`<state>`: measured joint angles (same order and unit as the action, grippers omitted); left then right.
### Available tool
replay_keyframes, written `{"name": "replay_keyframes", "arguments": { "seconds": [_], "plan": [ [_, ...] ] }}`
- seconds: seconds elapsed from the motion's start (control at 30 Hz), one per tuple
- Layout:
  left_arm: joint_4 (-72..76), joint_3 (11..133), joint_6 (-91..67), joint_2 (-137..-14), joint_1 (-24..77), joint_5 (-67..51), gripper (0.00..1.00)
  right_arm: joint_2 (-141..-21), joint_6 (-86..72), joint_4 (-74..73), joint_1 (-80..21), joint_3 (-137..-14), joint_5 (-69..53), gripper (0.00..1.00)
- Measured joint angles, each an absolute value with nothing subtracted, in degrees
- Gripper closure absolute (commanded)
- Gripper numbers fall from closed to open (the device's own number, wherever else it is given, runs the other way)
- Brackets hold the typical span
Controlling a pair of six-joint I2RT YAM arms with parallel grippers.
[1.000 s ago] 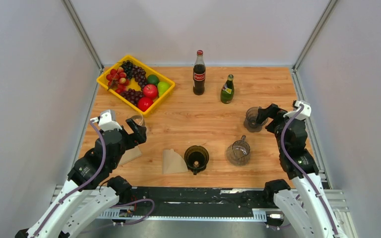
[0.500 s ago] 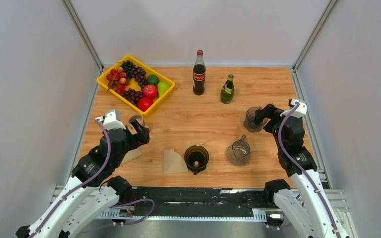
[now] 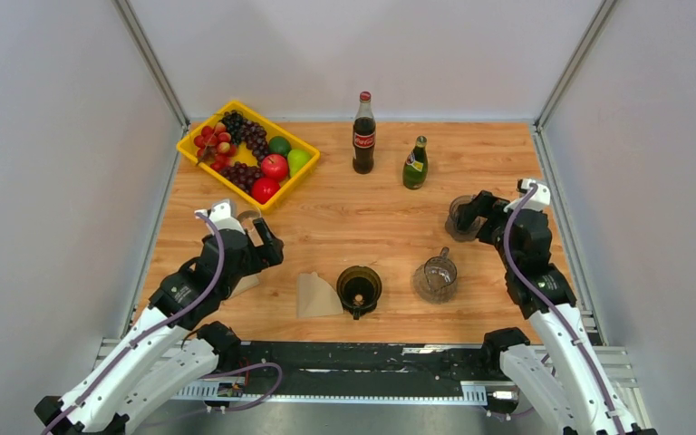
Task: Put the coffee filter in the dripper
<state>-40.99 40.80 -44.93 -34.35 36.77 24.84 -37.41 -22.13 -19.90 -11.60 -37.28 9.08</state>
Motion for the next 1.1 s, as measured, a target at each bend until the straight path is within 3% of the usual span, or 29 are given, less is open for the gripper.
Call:
{"name": "replay_keyframes", "arguments": {
  "seconds": [0.53, 0.93, 1.1],
  "plan": [
    [-37.78, 38.72, -44.4, -39.59, 36.77, 17.58, 0.0, -45.69, -21.41, -20.12, -13.19, -37.28, -6.13, 0.0],
    [-28.42, 34.39, -43.03, -44.16, 36.77, 9.34, 0.0, -58.28, -19.57, -20.8, -37.19, -39.62, -8.84, 0.0],
    [-25.71, 33.67, -42.74, -45.17, 36.77, 6.63, 0.0, -62.7, -19.55, -20.75, -42.61, -41.36, -8.67, 0.04]
  ]
}}
